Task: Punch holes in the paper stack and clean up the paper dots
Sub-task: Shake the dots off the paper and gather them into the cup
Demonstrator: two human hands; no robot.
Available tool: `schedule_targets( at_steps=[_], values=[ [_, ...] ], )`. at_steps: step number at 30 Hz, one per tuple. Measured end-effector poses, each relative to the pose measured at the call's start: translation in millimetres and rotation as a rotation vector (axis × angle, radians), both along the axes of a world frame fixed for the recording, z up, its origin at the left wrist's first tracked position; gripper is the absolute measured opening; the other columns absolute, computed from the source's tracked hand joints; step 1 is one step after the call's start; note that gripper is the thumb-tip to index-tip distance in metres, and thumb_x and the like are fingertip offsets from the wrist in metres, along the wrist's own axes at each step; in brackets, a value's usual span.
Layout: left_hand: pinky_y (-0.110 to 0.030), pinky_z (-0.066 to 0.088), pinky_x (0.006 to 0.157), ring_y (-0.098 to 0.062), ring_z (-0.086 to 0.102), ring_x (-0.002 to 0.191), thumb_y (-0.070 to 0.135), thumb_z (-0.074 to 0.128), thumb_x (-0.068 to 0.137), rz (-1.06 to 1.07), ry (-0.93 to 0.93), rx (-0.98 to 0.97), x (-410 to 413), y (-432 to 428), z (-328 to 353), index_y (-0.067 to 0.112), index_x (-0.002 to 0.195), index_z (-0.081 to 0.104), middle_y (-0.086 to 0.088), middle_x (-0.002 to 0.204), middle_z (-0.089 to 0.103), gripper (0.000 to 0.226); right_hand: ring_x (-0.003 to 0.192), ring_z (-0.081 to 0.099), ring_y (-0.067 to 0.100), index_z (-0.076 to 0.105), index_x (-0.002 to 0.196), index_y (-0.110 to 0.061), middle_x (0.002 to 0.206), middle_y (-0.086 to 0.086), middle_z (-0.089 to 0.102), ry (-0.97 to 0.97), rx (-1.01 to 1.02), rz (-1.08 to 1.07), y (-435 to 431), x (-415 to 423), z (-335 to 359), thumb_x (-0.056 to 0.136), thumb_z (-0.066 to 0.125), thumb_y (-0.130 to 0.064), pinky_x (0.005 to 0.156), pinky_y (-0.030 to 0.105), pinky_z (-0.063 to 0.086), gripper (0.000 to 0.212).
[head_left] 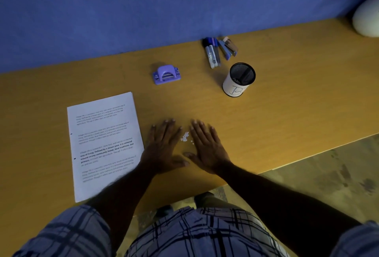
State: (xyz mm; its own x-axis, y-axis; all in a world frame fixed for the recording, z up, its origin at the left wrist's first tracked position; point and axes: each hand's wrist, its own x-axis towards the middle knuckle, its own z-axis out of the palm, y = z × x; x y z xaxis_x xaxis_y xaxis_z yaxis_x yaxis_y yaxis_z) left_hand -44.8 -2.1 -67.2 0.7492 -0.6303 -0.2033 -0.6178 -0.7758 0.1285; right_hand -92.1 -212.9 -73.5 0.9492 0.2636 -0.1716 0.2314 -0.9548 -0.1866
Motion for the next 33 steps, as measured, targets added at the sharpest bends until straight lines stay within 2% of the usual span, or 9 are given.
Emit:
schedule_targets(
  at_steps=[5, 8, 10, 14, 18, 23, 26, 29, 33],
  values=[
    [-0.064, 0.017, 0.113, -0.038, 0.021, 0.147, 0.091, 0.027, 0.072, 0.081, -0.013, 0.011, -1.5, 17.4, 5.6, 0.013, 0.152, 0.026, -0.019, 0.160, 0.021, 0.111, 0.151, 0.006, 0.032, 0.024, 0.153, -0.025, 0.164, 0.012, 0.010, -0.039, 0.072, 0.020, 3.1, 4.9, 6.3, 0.096, 0.030, -0.063, 0.120, 0.054, 0.011, 0.069],
    [-0.065, 0.021, 0.111, -0.039, 0.027, 0.145, 0.084, 0.029, 0.078, 0.129, -0.036, -0.017, -1.4, 20.9, 8.4, 0.017, 0.152, 0.029, -0.019, 0.158, 0.026, 0.099, 0.140, 0.031, 0.031, 0.036, 0.142, -0.028, 0.152, 0.009, 0.033, -0.070, 0.193, -0.172, -10.9, 4.8, 15.0, 0.091, 0.044, -0.062, 0.111, 0.052, 0.031, 0.062],
    [-0.065, 0.024, 0.110, -0.040, 0.029, 0.143, 0.078, 0.030, 0.080, 0.159, -0.041, -0.009, 0.5, 21.1, 9.6, 0.018, 0.152, 0.029, -0.019, 0.158, 0.027, 0.094, 0.129, 0.039, 0.027, 0.039, 0.137, -0.026, 0.141, 0.006, 0.039, -0.051, 0.222, -0.266, -22.6, 2.3, 17.6, 0.082, 0.053, -0.068, 0.104, 0.048, 0.037, 0.070],
    [-0.065, 0.022, 0.111, -0.039, 0.024, 0.146, 0.072, 0.033, 0.085, 0.197, -0.043, 0.013, 9.0, 19.6, 7.9, 0.019, 0.152, 0.027, -0.018, 0.159, 0.023, 0.086, 0.134, 0.034, 0.029, 0.040, 0.138, -0.021, 0.146, 0.008, 0.035, -0.015, 0.157, -0.318, -32.9, 1.6, 15.8, 0.071, 0.055, -0.079, 0.107, 0.051, 0.032, 0.090],
    [-0.064, 0.020, 0.112, -0.037, 0.020, 0.147, 0.065, 0.046, 0.087, 0.229, -0.039, -0.004, 17.3, 13.1, 4.4, 0.019, 0.153, 0.025, -0.015, 0.161, 0.018, 0.083, 0.142, 0.023, 0.028, 0.037, 0.141, -0.021, 0.153, 0.007, 0.027, -0.006, 0.135, -0.314, -23.1, 13.0, 13.2, 0.069, 0.052, -0.083, 0.113, 0.052, 0.024, 0.096],
    [-0.062, 0.009, 0.115, -0.035, 0.007, 0.150, 0.069, 0.043, 0.086, 0.274, -0.009, -0.016, 28.6, 3.8, 3.5, 0.017, 0.154, 0.017, -0.014, 0.163, 0.006, 0.090, 0.148, 0.011, 0.028, 0.030, 0.145, -0.021, 0.159, 0.008, 0.020, 0.004, 0.151, -0.312, -16.9, 30.0, 8.5, 0.067, 0.053, -0.084, 0.117, 0.055, 0.015, 0.102],
    [-0.062, 0.006, 0.115, -0.035, 0.002, 0.150, 0.073, 0.041, 0.084, 0.311, 0.012, -0.028, 32.9, -3.0, 4.5, 0.017, 0.155, 0.012, -0.015, 0.163, 0.003, 0.096, 0.150, 0.007, 0.027, 0.027, 0.147, -0.020, 0.161, 0.008, 0.017, -0.002, 0.160, -0.311, -13.9, 34.4, 5.2, 0.069, 0.047, -0.085, 0.118, 0.054, 0.009, 0.103],
    [-0.062, 0.007, 0.116, -0.035, -0.001, 0.150, 0.077, 0.042, 0.080, 0.356, 0.033, -0.036, 35.4, -3.9, 5.6, 0.016, 0.155, 0.009, -0.014, 0.163, 0.001, 0.103, 0.150, 0.007, 0.028, 0.027, 0.147, -0.020, 0.161, 0.008, 0.017, 0.002, 0.172, -0.323, -11.6, 37.2, 3.8, 0.072, 0.049, -0.082, 0.118, 0.055, 0.009, 0.099],
    [-0.062, 0.008, 0.117, -0.035, 0.000, 0.150, 0.075, 0.046, 0.080, 0.381, 0.035, -0.075, 35.5, -7.2, 10.9, 0.016, 0.155, 0.010, -0.013, 0.164, -0.001, 0.102, 0.150, 0.008, 0.028, 0.029, 0.146, -0.020, 0.161, 0.009, 0.017, -0.035, 0.197, -0.367, -13.6, 41.5, 6.0, 0.085, 0.049, -0.068, 0.118, 0.056, 0.013, 0.080]
  ],
)
